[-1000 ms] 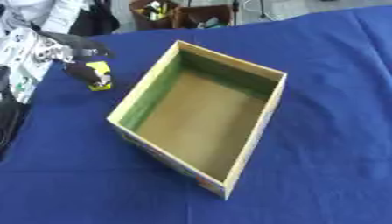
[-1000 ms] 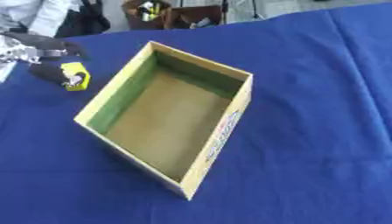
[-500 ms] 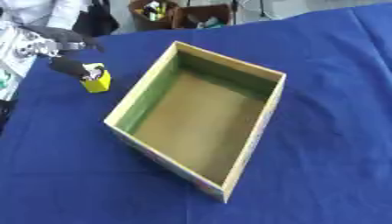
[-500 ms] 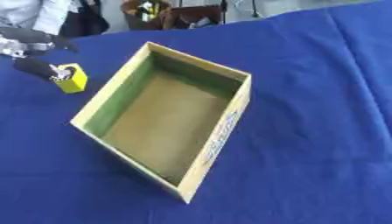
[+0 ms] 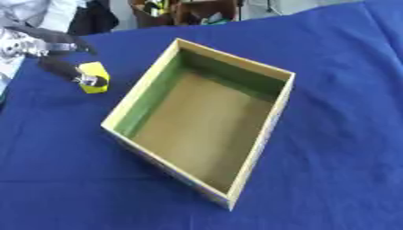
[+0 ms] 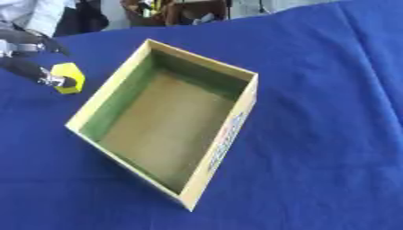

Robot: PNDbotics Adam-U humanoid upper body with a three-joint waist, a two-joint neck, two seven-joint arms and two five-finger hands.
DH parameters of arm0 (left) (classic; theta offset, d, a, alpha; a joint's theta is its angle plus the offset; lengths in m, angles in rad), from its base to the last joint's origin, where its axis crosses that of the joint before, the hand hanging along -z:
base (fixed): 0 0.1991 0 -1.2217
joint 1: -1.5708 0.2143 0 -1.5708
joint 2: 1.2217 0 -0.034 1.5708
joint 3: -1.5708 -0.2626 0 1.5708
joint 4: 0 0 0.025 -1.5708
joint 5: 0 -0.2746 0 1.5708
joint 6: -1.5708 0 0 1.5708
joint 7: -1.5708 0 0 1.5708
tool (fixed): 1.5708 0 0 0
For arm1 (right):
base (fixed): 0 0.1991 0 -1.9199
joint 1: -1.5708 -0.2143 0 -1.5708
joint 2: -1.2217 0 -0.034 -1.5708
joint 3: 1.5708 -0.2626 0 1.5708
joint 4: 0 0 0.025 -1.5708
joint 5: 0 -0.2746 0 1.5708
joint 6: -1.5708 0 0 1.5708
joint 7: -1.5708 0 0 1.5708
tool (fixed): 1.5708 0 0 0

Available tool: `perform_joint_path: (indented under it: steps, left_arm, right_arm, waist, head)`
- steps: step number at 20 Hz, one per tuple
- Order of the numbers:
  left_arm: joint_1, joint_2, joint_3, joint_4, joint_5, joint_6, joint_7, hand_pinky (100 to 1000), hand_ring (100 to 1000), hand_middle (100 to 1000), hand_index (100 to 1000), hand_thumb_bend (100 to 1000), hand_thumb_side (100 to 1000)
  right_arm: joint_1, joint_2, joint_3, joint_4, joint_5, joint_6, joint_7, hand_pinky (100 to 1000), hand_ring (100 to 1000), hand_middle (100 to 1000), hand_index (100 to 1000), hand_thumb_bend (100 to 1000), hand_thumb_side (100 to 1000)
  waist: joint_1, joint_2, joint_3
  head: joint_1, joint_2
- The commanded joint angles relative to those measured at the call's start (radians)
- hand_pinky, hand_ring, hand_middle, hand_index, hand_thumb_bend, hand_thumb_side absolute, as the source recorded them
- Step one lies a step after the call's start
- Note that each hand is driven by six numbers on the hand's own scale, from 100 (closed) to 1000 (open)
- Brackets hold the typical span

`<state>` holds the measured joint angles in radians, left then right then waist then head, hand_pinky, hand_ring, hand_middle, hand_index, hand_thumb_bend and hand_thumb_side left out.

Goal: Pick up objects on the table and place them in the box.

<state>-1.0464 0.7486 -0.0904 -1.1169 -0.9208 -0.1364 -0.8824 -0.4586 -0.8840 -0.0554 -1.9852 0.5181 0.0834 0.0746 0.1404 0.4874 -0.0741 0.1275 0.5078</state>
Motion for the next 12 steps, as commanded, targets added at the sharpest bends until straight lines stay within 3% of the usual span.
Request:
perform_joint_path:
  steps: [1, 5, 12]
  left_arm:
    - [-0.014, 0.044, 0.025, 0.003, -0.011, 0.006, 0.010, 984, 1000, 1000, 1000, 614, 843]
    - [-0.021, 0.039, 0.041, 0.029, -0.038, 0.009, 0.043, 980, 1000, 1000, 1000, 628, 848]
    - [-0.021, 0.035, 0.047, 0.064, -0.083, 0.004, 0.050, 974, 1000, 1000, 1000, 508, 790]
  right_arm:
    - [-0.008, -0.023, -0.014, -0.015, 0.003, 0.003, -0.009, 730, 828, 818, 812, 100, 823]
    - [-0.006, -0.020, -0.014, -0.015, 0.002, 0.007, -0.015, 728, 826, 815, 804, 100, 820]
    - [-0.007, -0.017, -0.013, -0.015, 0.000, 0.008, -0.017, 727, 825, 810, 798, 100, 814]
  waist:
    - [-0.005, -0.019, -0.003]
    - [-0.006, -0.014, -0.013]
    - [-0.005, -0.003, -0.021]
  head:
    - [0.005, -0.017]
    - [0.009, -0.025]
    - [0.010, -0.033]
